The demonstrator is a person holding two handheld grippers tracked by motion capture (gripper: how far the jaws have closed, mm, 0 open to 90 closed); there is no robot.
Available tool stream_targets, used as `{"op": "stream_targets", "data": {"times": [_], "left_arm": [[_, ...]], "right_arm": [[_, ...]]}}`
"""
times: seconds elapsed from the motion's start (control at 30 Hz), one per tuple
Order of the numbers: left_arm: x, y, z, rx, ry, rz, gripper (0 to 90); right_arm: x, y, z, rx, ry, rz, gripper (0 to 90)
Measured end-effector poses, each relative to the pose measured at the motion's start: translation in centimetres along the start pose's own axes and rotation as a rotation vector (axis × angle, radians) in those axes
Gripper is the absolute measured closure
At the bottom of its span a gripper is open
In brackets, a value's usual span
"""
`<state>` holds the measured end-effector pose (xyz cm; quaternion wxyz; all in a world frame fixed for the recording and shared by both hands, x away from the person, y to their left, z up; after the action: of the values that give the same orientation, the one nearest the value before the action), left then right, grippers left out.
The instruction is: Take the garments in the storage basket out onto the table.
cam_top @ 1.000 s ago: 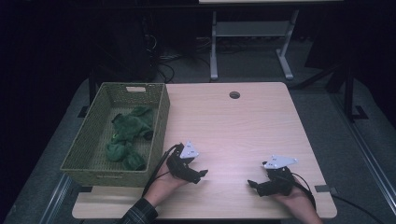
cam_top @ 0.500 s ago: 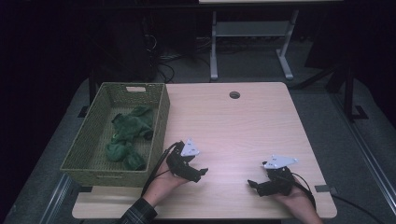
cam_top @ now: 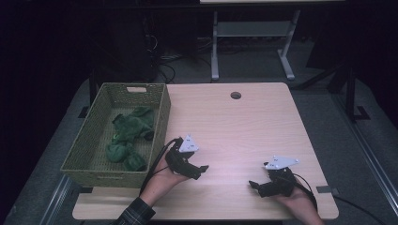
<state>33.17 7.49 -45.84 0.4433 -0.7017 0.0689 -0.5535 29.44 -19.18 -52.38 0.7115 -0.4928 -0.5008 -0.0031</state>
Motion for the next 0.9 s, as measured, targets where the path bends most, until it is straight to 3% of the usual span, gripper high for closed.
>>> {"op": "stream_targets", "data": {"times": [0.4,0.9], "left_arm": [[1.3,-1.0,0.4,0.004,-0.001,-0.02,13.5],[2.9,-2.1,1.5,-0.023,0.003,-0.032,13.5]], "right_arm": [[0.0,0.0,0.0,0.0,-0.001,0.0,7.5],[0.0,0.0,0.0,0.0,0.0,0.0,7.4]]}}
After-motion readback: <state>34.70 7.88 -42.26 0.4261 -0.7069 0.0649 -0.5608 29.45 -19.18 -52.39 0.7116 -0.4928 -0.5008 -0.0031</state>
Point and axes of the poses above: each handheld gripper's, and its own axes: y roughly forward along the jaws, x roughly out of its top, z roughly to its left, the point moved 6 cm from there along y, roughly forward along the jaws, and after that the axes turned 2 degrees about -y, right-handed, at the moved point
